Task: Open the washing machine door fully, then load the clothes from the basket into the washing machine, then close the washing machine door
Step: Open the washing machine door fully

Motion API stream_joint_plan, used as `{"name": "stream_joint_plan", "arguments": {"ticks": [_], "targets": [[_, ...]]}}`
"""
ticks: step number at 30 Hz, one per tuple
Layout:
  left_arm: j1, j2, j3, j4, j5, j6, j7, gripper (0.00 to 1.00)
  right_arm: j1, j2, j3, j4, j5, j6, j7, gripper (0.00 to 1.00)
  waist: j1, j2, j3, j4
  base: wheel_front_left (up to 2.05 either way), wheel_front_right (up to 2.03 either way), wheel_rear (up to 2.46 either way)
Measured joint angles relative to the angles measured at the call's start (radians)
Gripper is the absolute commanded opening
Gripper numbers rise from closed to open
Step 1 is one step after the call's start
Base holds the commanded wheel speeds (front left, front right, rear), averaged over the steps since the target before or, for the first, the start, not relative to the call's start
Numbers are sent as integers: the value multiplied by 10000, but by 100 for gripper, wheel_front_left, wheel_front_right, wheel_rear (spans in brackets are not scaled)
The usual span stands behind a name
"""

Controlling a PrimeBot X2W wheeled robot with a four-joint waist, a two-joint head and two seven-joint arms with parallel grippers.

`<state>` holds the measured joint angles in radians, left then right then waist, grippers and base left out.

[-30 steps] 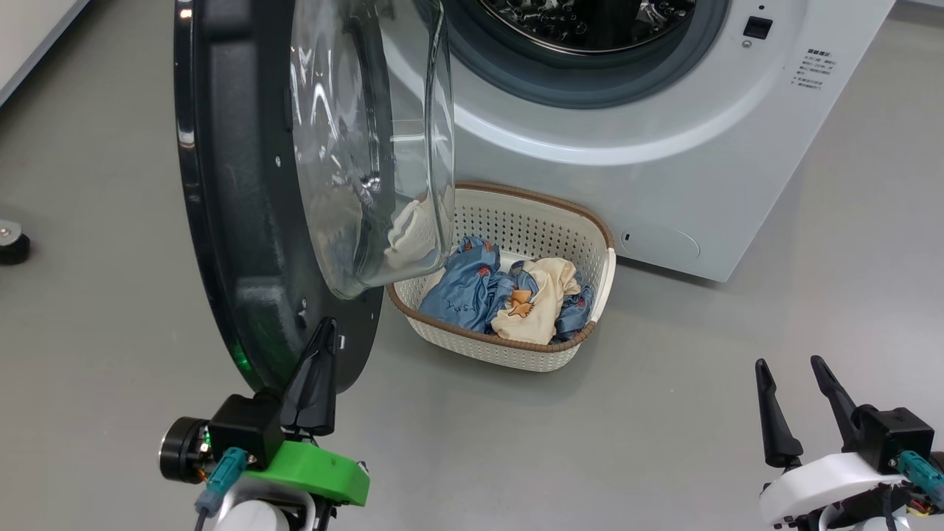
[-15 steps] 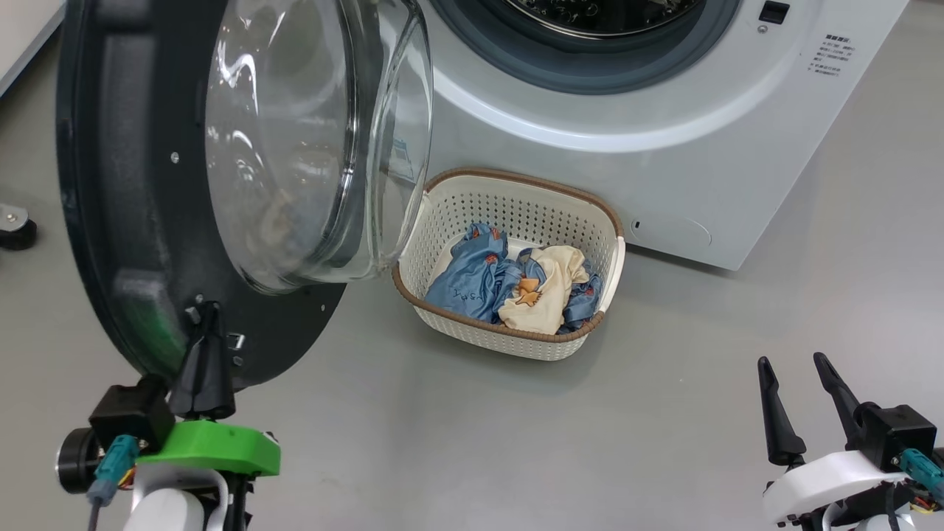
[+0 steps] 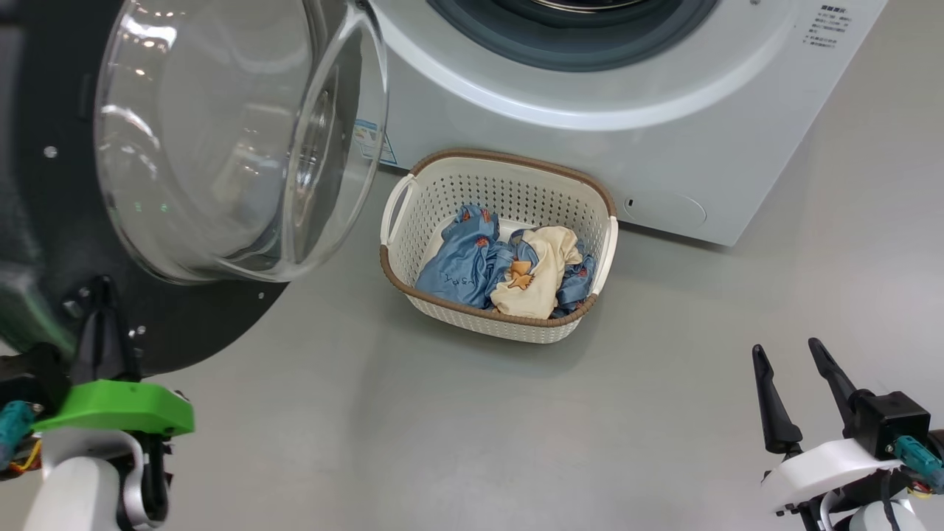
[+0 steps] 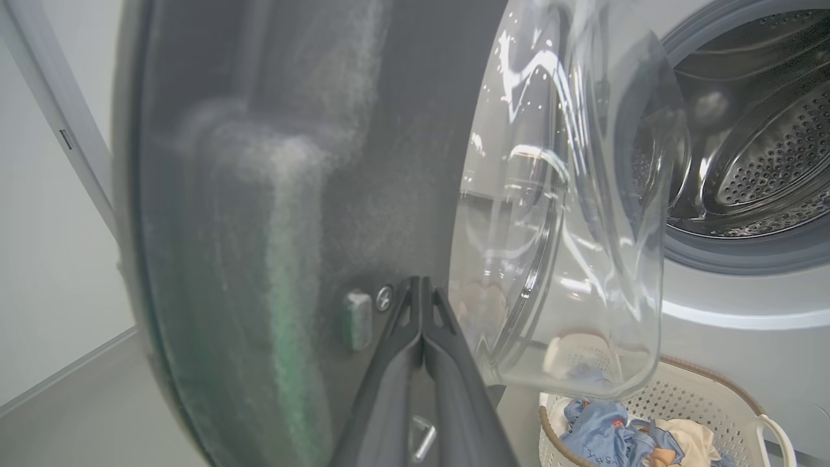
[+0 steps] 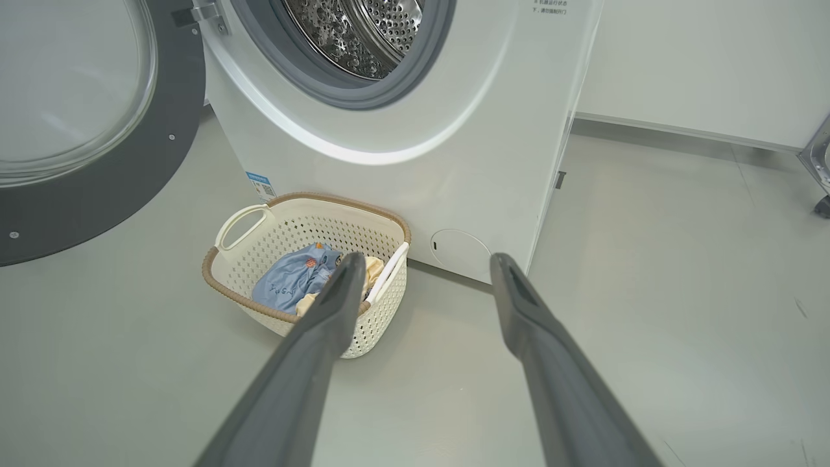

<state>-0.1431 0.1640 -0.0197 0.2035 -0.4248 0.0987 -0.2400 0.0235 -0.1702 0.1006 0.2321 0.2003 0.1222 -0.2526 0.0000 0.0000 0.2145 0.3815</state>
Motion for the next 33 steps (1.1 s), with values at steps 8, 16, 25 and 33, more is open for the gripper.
{"name": "stream_joint_plan", "arguments": {"ticks": [8, 16, 25, 33], "targets": [[-579, 194, 903, 646, -483, 35, 23, 0, -214, -207, 6, -42, -2, 0, -2, 100, 0, 0, 320, -203, 0, 0, 0], [-1237, 479, 1532, 1446, -702, 88, 12, 0, -308, -357, -29, -33, 0, 0, 0, 100, 0, 0, 582, -375, 0, 0, 0], [-1485, 784, 1952, 2249, -765, 104, -2, 0, -452, -476, -12, 0, 0, 2, -2, 100, 0, 0, 602, -605, 0, 0, 0], [-1714, 796, 2040, 2723, -765, 113, -33, 0, -454, -476, -52, 15, 15, 2, -2, 100, 0, 0, 559, -740, 0, 0, 0]]}}
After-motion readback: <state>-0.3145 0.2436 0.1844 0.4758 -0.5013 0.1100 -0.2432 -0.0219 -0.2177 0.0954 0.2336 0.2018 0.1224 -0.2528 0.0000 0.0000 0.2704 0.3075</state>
